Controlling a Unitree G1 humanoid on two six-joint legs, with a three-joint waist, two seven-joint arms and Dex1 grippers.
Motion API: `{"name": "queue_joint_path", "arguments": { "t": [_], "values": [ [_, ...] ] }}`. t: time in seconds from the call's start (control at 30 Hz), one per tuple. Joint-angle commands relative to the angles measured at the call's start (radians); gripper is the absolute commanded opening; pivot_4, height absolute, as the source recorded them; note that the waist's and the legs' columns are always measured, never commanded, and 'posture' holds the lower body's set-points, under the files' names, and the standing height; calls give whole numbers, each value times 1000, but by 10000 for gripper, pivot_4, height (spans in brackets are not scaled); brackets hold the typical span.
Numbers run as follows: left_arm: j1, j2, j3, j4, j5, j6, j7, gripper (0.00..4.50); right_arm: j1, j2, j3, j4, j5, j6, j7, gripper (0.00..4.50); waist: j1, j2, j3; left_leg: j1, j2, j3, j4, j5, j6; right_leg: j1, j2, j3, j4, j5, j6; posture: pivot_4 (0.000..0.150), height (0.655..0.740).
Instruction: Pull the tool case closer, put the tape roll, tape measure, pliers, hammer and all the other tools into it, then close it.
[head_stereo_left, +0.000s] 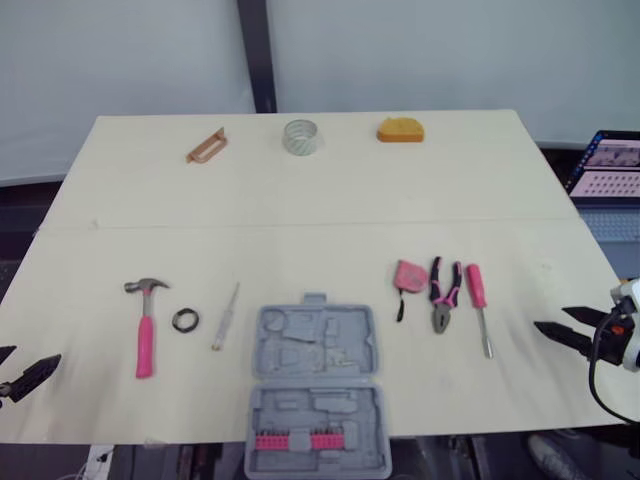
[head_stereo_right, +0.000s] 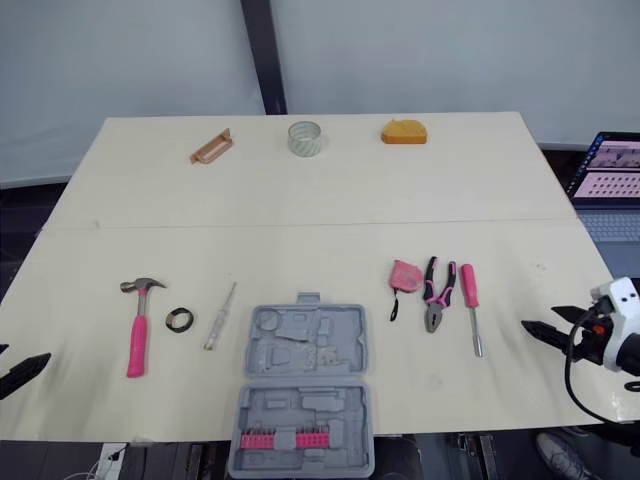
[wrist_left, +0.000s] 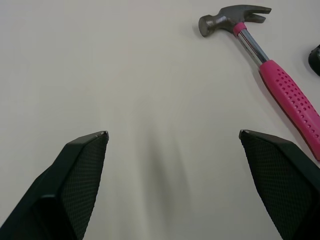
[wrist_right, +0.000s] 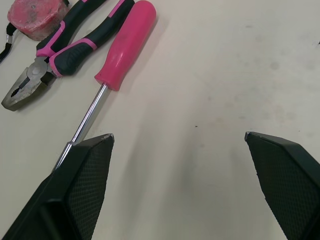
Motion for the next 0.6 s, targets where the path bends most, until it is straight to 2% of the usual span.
{"name": "queue_joint_path", "arguments": {
  "t": [0.03,0.3,0.6],
  "values": [
    [-3,20,8,-8,-3,-11,4,45000,-2,-7,-12,-4,1,-13,8,44372,-1,0,0,0,0,0,0,0,0,0,0,0,0,0,0,1500,7400],
    [-24,14,-35,-65,-15,12,-7,45000,24,2,-17,-69,16,15,1,44372,0,0,0,0,0,0,0,0,0,0,0,0,0,0,0,1500,7400],
    [-101,-11,-185,-370,-74,155,-13,45000,104,97,-15,-463,110,199,-86,44372,5,0,0,0,0,0,0,0,0,0,0,1,1,0,0,1500,7400]
  ]
}}
